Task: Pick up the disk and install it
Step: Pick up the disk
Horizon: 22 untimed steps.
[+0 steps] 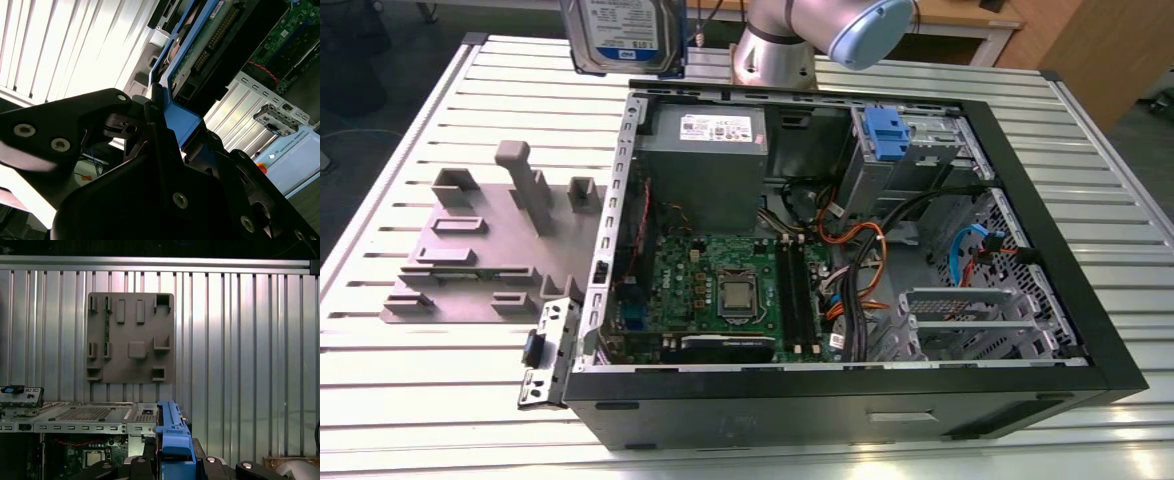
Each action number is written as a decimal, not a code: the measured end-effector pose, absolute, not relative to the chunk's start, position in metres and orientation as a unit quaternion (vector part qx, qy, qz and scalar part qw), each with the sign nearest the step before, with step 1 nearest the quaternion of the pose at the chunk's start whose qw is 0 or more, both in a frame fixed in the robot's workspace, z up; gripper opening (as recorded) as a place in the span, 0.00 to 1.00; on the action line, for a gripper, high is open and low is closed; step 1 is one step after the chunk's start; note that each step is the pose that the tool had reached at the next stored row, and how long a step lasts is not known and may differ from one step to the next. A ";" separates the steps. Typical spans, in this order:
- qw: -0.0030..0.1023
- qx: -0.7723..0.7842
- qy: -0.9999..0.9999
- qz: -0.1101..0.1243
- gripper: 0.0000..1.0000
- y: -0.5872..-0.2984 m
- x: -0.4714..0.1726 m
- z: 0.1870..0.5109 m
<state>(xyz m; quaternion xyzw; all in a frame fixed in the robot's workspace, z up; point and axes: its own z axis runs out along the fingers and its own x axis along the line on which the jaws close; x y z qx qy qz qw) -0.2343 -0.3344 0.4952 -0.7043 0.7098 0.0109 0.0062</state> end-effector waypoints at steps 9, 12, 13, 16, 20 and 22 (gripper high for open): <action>0.006 -0.704 0.710 0.011 0.36 -0.334 -0.231 0.495; 0.006 -0.704 0.710 0.011 0.36 -0.334 -0.229 0.495; 0.006 -0.704 0.710 0.011 0.36 -0.334 -0.229 0.495; 0.006 -0.704 0.710 0.011 0.36 -0.334 -0.228 0.495; 0.006 -0.704 0.710 0.011 0.36 -0.334 -0.226 0.495; 0.006 -0.704 0.710 0.011 0.36 -0.334 -0.225 0.495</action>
